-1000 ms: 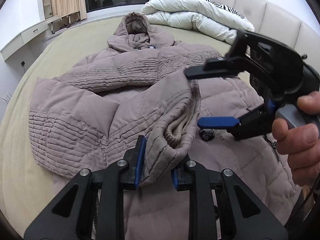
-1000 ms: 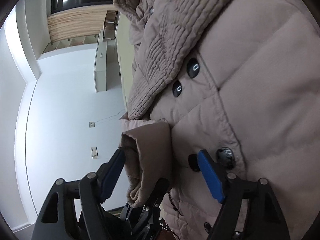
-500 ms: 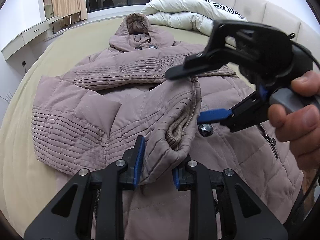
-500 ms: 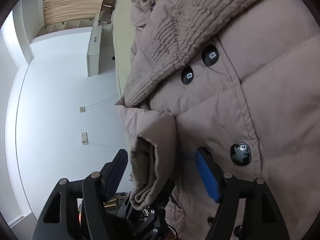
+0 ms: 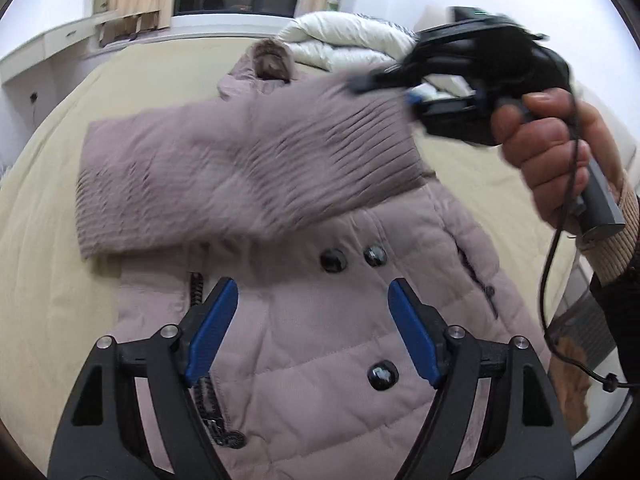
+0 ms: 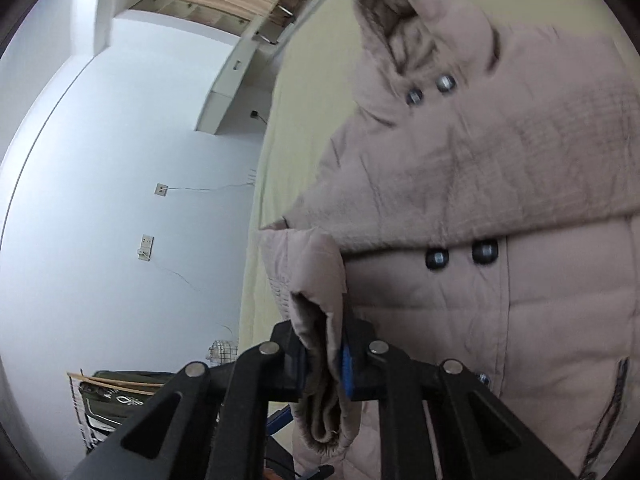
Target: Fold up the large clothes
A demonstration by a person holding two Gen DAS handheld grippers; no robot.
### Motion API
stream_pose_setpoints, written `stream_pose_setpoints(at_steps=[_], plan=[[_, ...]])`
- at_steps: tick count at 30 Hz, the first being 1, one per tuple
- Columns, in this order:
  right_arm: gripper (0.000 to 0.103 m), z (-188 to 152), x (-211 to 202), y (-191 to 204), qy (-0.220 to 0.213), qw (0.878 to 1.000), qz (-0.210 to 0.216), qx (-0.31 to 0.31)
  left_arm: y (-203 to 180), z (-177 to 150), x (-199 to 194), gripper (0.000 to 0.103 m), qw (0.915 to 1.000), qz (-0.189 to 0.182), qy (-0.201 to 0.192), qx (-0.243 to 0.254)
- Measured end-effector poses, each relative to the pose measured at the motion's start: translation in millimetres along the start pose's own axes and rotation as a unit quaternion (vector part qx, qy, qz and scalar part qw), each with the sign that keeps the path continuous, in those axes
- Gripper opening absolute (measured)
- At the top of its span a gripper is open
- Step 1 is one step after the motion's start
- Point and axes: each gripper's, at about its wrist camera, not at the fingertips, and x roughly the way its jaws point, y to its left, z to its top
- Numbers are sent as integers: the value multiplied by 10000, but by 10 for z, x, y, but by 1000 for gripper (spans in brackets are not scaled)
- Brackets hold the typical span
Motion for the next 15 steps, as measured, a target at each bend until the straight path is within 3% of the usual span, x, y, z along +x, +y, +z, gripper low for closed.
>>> stream_pose_setpoints(at_steps=[2, 5, 10, 15], plan=[[15, 174, -288, 148, -321, 9989, -63, -326, 247, 122, -30, 77, 9991, -26, -136, -397], [14, 479, -698, 140, -786, 9938, -548, -568, 538, 315, -39, 77, 9972, 109, -270, -683], [14, 909, -1198, -551, -1246, 9795, -1572, -171, 966, 660, 2, 77, 9929, 329, -531, -1009], [14, 1084, -1166, -1263, -1221, 9687, -2144, 262, 1310, 1036, 332, 75, 9886, 502, -399, -1363]])
